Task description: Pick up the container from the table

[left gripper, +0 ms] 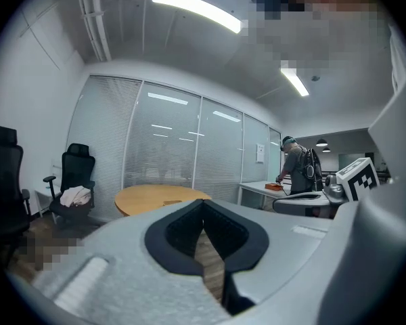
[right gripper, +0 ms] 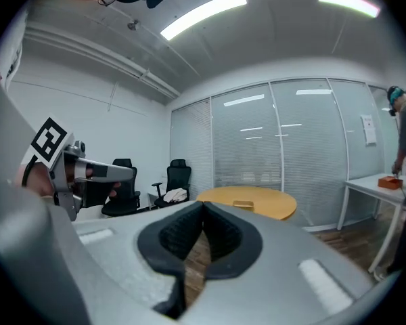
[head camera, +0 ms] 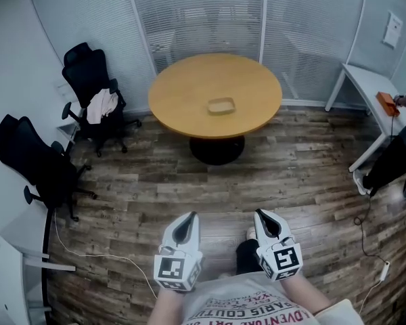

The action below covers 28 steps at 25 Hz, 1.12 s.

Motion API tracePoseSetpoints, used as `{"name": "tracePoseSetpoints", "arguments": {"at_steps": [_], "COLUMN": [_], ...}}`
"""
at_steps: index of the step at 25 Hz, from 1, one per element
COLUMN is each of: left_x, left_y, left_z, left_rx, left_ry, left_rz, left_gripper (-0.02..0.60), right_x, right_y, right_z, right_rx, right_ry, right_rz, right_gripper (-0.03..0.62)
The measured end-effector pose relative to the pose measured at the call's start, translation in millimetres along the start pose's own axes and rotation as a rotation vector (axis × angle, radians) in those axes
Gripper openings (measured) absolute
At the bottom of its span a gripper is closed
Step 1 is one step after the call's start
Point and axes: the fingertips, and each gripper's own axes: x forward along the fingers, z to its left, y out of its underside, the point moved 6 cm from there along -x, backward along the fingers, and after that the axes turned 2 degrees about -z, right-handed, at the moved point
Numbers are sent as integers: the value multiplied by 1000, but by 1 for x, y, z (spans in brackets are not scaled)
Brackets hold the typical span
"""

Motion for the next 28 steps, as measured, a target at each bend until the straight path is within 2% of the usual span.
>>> {"name": "tracePoseSetpoints", "arguments": {"at_steps": [10, 14, 18, 22, 28], "left_x": [118, 178, 235, 277, 320], "left_y": [-17, -29, -35, -32, -30], "left_z": [6, -6, -15, -14, 9], "left_rx": [9, 6, 15, 8, 1], "left_ry": [-126, -146, -168, -186, -212], "left_rz": [-8, -29, -47, -25, 4], "left_gripper": [6, 6, 6, 6, 6], "right_x": [102, 138, 173, 202, 239], "right_y": [-15, -32, -34, -28, -22], "right_z": [-111, -167, -221, -260, -288], "right_rx": [12, 3, -6, 19, 44], "right_ry": [-107, -139, -147, -135, -121], "right_rz": [-5, -19, -18, 10, 41], "right_gripper": [3, 3, 3, 3, 3]}}
